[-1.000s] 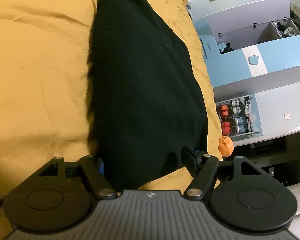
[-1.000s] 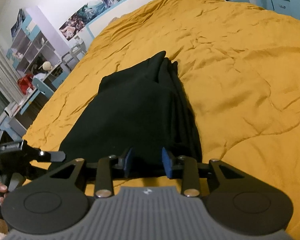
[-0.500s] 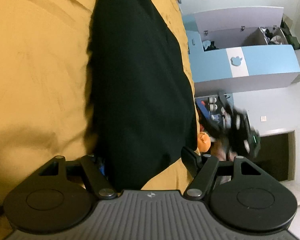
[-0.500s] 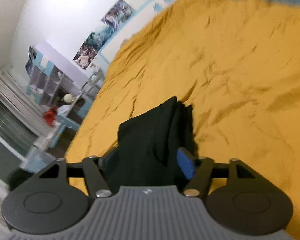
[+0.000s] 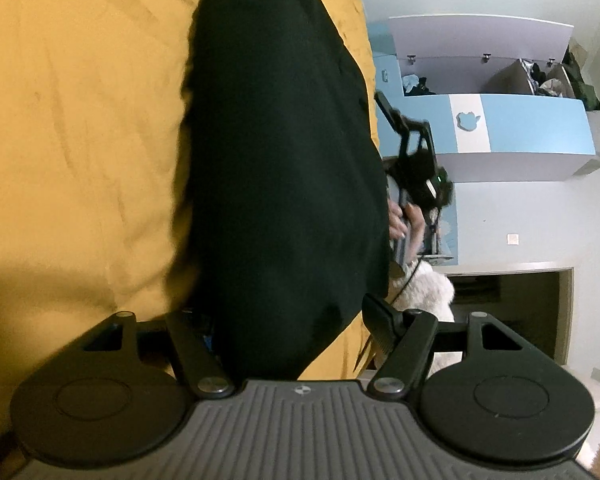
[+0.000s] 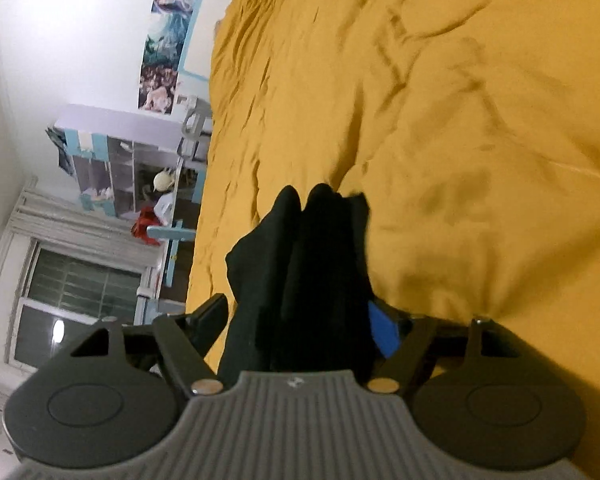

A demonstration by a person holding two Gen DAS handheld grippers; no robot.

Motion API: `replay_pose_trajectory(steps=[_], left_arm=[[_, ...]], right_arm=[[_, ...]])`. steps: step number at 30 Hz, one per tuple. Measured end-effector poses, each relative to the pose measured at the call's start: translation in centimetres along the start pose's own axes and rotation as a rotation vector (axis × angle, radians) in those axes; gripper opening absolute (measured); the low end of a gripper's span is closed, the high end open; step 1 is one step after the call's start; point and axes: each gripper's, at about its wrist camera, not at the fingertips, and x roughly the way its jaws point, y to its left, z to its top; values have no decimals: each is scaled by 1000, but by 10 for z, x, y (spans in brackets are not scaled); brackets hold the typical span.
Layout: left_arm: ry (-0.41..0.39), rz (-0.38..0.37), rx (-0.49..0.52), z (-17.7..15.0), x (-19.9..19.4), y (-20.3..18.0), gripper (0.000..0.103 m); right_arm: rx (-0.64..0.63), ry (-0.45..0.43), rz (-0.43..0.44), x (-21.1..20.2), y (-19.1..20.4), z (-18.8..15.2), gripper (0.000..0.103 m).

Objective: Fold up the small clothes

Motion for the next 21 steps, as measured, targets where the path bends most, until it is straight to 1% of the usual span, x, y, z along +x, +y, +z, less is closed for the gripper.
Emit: replay_pose_trajectory(steps=[2, 6, 8, 9, 10, 11, 12, 13, 15, 16, 19, 21], left_arm=[[-2, -22, -6, 3, 3, 2, 82], [-8, -60, -62, 8, 13, 11, 82], [-4, -73, -66, 9, 16, 13, 82], [-6, -77, -69, 8, 17, 14, 81], [-10, -80, -66, 7, 16, 15, 76], [-16, -67, -64, 5, 14, 16, 61], [-23, -36, -67, 3, 13, 16, 48], [-24, -6, -67, 1, 14, 18, 32], [-36, -14, -85, -1, 12, 21, 28], [-40, -13, -85, -2, 11, 19, 26], [-53, -22, -77, -3, 6, 13, 23], [-63, -49, -83, -2, 2, 11, 22]], right_arm=[[-15, 14, -6, 14, 2, 8, 79], [-53, 20, -9, 37, 8, 16, 81], [-84, 22, -24, 44, 10, 14, 80], [-106, 21, -41, 46, 11, 14, 76], [-121, 21, -60, 46, 11, 13, 68], [-129, 21, -81, 46, 11, 13, 63], [-122, 17, -97, 47, 8, 14, 53], [-104, 15, -105, 46, 4, 15, 43], [-82, 11, -101, 44, 1, 15, 38], [-90, 7, -112, 44, 3, 14, 37], [-106, -14, -134, 42, 15, 11, 33], [-117, -32, -132, 37, 28, 10, 31]])
